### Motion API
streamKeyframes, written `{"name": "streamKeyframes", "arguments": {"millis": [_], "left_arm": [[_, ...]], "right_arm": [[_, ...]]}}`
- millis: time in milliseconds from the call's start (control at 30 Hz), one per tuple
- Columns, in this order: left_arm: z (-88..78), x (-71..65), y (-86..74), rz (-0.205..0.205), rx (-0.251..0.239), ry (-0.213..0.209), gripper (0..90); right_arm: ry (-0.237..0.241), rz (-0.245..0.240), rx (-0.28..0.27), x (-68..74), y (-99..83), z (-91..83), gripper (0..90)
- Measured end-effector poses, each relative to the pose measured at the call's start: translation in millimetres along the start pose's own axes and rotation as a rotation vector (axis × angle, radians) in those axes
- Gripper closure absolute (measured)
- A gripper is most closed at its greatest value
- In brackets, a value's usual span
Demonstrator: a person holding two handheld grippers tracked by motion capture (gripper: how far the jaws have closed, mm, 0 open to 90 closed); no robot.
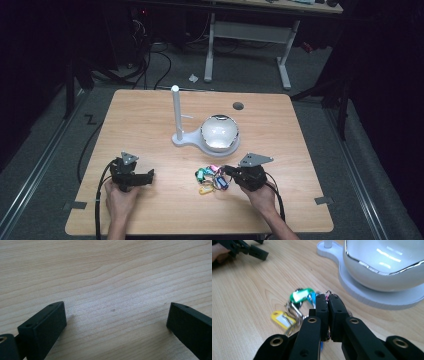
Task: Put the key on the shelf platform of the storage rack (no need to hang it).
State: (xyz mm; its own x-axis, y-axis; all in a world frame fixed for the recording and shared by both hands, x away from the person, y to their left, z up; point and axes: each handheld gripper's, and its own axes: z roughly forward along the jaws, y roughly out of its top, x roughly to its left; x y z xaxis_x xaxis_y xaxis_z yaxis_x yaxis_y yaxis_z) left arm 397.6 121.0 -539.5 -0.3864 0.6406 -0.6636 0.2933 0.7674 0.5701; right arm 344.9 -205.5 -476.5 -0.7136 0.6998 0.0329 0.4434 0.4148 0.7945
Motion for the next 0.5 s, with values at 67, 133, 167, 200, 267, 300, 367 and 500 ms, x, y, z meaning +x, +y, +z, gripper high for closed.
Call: {"name": "streamKeyframes", "arguments": {"millis": [67,133,167,200,267,300,367,500], "left_arm": [[0.0,0.0,0.0,0.0,0.0,0.0,2.9],[0.0,-0.1,-0.1,-0.002,0.0,0.002,2.9],[0.0,-0.1,-0.1,-0.001,0.0,0.001,2.9],[0.0,-0.1,0.0,-0.001,0.0,0.001,2.9],[0.0,-0.1,0.0,-0.001,-0.001,0.001,2.9],[0.0,-0.2,-0.1,-0.003,0.0,0.002,2.9],[0.0,-0.1,0.0,-0.002,-0.001,0.002,2.9],[0.0,0.0,0.0,-0.001,-0.001,0.001,3.0]], "right_arm": [[0.012,-0.001,-0.017,-2.4,5.7,-6.7,87.4],[0.013,-0.004,-0.02,-3.0,7.6,-8.6,87.5],[0.021,-0.008,-0.028,-4.1,11.3,-12.2,87.4],[0.025,-0.006,-0.03,-4.7,12.8,-14.2,87.5],[0.034,-0.007,-0.039,-5.9,15.8,-18.3,87.5],[0.036,-0.009,-0.043,-6.4,17.4,-20.8,87.5],[0.039,-0.008,-0.054,-7.7,20.2,-26.0,87.5],[0.031,-0.008,-0.058,-11.7,25.0,-35.4,87.5]]}}
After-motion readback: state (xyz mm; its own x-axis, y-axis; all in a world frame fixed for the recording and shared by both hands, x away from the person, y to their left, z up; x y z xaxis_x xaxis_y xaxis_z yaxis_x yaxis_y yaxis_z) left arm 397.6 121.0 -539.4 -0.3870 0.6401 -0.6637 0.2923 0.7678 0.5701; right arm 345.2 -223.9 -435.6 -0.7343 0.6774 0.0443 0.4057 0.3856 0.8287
